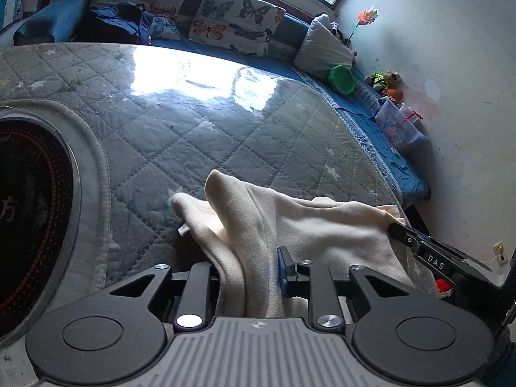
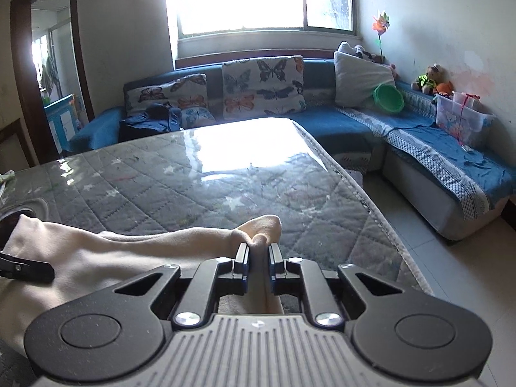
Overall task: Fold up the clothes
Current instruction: 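Lower the folded edge with both grippers and release onto the bundle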
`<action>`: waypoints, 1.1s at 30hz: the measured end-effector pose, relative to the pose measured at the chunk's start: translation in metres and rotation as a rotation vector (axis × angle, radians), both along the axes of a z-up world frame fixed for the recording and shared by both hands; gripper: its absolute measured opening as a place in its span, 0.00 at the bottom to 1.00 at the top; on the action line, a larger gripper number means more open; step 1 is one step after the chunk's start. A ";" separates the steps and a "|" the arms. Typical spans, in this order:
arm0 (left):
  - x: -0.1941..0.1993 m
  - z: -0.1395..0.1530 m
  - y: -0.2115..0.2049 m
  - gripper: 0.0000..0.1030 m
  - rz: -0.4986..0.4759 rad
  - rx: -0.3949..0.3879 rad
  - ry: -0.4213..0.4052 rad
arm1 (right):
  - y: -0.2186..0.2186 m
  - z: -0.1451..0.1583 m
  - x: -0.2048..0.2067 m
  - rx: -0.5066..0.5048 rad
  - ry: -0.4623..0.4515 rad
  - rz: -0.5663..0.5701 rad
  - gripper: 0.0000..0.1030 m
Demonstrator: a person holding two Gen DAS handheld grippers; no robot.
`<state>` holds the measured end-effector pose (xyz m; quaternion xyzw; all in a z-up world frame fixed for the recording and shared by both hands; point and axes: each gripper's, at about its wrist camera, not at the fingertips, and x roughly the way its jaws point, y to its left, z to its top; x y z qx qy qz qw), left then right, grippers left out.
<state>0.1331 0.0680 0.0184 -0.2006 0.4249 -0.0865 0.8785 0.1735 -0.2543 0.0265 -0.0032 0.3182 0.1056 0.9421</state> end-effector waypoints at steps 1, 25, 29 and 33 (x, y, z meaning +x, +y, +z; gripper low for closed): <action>-0.001 -0.001 0.000 0.31 0.002 0.006 0.002 | 0.000 -0.001 0.000 -0.006 0.002 -0.002 0.14; -0.034 -0.005 0.003 0.70 0.020 0.218 -0.069 | 0.013 -0.014 -0.069 -0.093 -0.042 0.054 0.79; -0.040 -0.005 0.002 0.72 0.026 0.237 -0.070 | 0.009 -0.017 -0.076 -0.092 -0.045 0.039 0.83; -0.047 -0.004 -0.001 0.75 0.032 0.267 -0.072 | 0.008 -0.013 -0.084 -0.090 -0.059 0.036 0.87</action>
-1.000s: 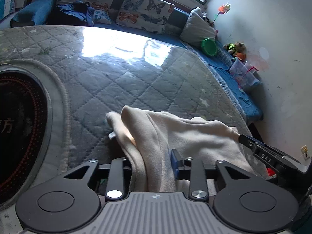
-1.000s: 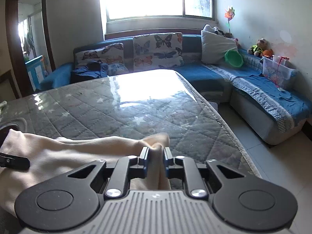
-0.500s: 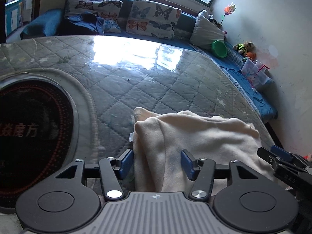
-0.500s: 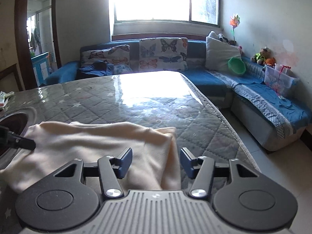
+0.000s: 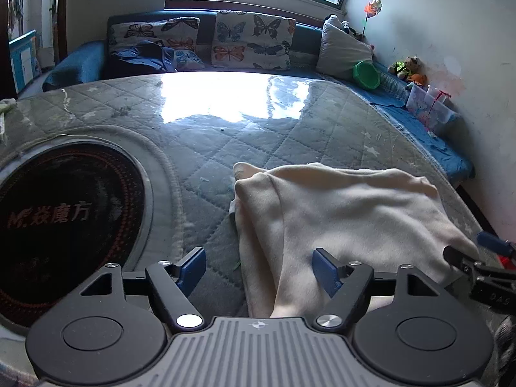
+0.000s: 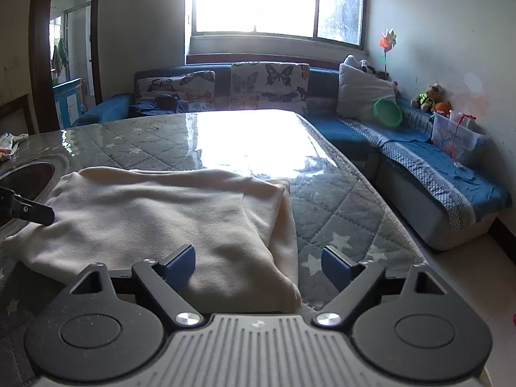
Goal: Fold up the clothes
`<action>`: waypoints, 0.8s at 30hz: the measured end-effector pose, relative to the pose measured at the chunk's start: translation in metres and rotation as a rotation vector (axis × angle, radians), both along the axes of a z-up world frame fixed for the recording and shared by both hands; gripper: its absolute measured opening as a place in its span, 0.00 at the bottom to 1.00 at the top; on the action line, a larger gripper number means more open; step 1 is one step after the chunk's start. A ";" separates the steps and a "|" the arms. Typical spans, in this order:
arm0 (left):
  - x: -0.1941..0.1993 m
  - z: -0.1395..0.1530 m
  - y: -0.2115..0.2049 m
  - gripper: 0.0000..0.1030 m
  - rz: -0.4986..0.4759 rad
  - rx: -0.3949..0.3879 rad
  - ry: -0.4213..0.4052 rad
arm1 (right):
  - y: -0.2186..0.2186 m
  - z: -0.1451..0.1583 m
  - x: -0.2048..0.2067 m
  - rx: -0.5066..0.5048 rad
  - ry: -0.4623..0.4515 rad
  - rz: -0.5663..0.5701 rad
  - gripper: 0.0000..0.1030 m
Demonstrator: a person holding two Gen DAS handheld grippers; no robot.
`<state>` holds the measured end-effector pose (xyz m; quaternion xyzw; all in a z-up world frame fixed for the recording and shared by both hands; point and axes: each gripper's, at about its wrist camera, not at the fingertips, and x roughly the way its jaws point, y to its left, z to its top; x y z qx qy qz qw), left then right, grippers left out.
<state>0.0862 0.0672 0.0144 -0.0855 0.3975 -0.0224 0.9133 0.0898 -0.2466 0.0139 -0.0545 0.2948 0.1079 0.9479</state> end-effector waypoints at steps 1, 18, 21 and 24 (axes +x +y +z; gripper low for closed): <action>-0.002 0.000 -0.002 0.76 0.000 0.009 0.000 | 0.001 0.001 -0.002 -0.003 -0.005 0.001 0.89; -0.031 -0.001 -0.024 0.89 -0.016 0.086 -0.012 | 0.020 0.008 -0.027 0.021 -0.028 0.037 1.00; -0.036 -0.001 -0.026 0.93 -0.017 0.090 -0.017 | 0.022 0.007 -0.031 0.024 -0.021 0.035 1.00; -0.039 -0.002 -0.028 0.95 -0.014 0.095 -0.017 | 0.023 0.005 -0.034 0.031 -0.011 0.042 1.00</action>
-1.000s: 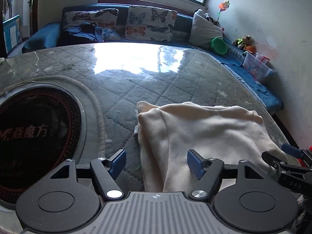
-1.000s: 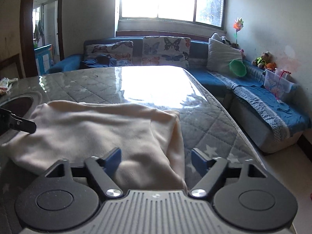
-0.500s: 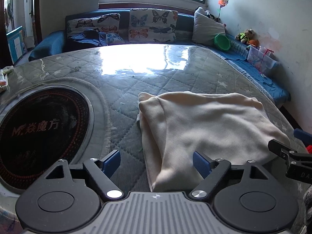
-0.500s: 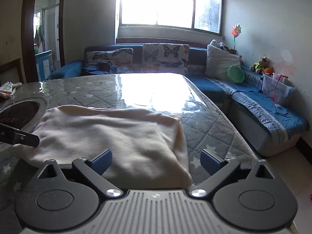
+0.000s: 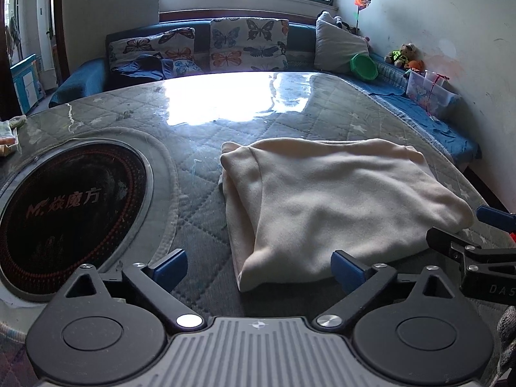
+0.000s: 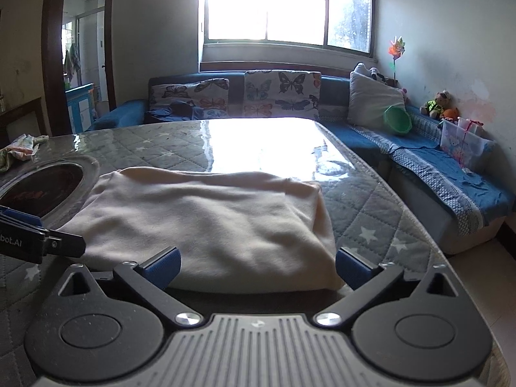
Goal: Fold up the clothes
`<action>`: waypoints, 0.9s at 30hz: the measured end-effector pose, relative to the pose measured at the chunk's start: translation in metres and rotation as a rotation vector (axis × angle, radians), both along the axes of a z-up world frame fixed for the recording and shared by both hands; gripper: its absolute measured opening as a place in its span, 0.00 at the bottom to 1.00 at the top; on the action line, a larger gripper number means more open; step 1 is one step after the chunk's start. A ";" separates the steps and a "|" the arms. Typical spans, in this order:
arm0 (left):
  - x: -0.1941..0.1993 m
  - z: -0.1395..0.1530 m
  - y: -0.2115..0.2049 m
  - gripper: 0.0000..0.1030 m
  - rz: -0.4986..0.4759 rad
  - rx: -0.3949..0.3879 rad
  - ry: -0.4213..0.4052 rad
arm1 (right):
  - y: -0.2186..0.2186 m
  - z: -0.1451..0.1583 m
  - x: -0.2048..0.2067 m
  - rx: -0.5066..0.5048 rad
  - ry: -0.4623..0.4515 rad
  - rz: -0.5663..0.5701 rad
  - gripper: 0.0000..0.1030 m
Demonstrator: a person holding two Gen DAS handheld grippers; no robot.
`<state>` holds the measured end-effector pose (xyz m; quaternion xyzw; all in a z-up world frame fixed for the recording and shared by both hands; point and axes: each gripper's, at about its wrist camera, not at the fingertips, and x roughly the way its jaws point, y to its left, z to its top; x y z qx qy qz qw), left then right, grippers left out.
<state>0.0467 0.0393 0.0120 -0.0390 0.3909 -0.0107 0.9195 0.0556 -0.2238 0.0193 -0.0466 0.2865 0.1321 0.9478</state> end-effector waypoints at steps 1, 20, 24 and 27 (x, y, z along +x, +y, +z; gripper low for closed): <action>-0.001 -0.001 -0.001 0.96 0.001 0.002 0.001 | 0.001 -0.001 -0.001 0.002 0.003 0.004 1.00; -0.022 -0.009 -0.013 1.00 -0.004 0.026 0.020 | 0.002 -0.012 -0.015 0.043 0.059 0.009 1.00; -0.026 -0.012 -0.013 1.00 0.008 0.028 0.029 | 0.003 -0.014 -0.017 0.048 0.068 0.008 1.00; -0.028 -0.014 -0.014 1.00 0.015 0.036 0.034 | 0.002 -0.015 -0.019 0.050 0.072 0.004 1.00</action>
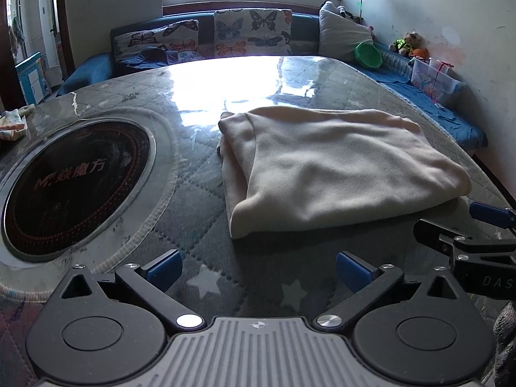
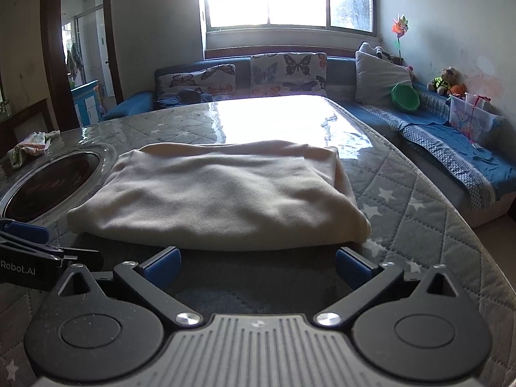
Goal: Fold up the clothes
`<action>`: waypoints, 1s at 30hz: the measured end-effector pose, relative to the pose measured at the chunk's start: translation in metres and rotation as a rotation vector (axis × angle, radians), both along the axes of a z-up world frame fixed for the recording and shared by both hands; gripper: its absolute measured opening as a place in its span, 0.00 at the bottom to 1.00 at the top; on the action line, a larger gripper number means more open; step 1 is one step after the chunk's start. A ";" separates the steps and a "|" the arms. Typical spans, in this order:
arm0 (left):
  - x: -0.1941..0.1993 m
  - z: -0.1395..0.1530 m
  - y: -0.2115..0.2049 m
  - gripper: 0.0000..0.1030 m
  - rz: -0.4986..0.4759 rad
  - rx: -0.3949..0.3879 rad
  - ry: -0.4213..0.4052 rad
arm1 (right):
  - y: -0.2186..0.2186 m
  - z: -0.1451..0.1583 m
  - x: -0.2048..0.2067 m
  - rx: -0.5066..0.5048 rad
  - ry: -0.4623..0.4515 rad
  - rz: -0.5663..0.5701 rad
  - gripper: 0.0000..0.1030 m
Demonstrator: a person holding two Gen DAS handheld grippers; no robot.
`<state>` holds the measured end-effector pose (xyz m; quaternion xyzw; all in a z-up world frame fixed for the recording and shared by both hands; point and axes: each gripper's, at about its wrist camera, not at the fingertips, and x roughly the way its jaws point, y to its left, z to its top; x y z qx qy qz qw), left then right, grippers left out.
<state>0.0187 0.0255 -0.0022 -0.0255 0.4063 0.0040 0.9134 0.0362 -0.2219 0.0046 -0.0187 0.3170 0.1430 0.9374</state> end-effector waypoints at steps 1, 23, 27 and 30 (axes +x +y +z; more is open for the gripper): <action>-0.001 -0.001 0.000 1.00 0.002 0.003 0.001 | 0.000 0.000 0.000 0.000 0.001 -0.001 1.00; -0.014 -0.005 -0.009 1.00 0.014 0.023 0.005 | 0.002 -0.004 -0.009 -0.002 0.019 0.007 1.00; -0.016 -0.005 -0.010 1.00 0.014 0.026 0.003 | 0.002 -0.003 -0.011 0.000 0.017 0.010 1.00; -0.019 -0.006 -0.012 1.00 0.012 0.028 0.002 | 0.003 -0.003 -0.013 0.002 0.015 0.012 1.00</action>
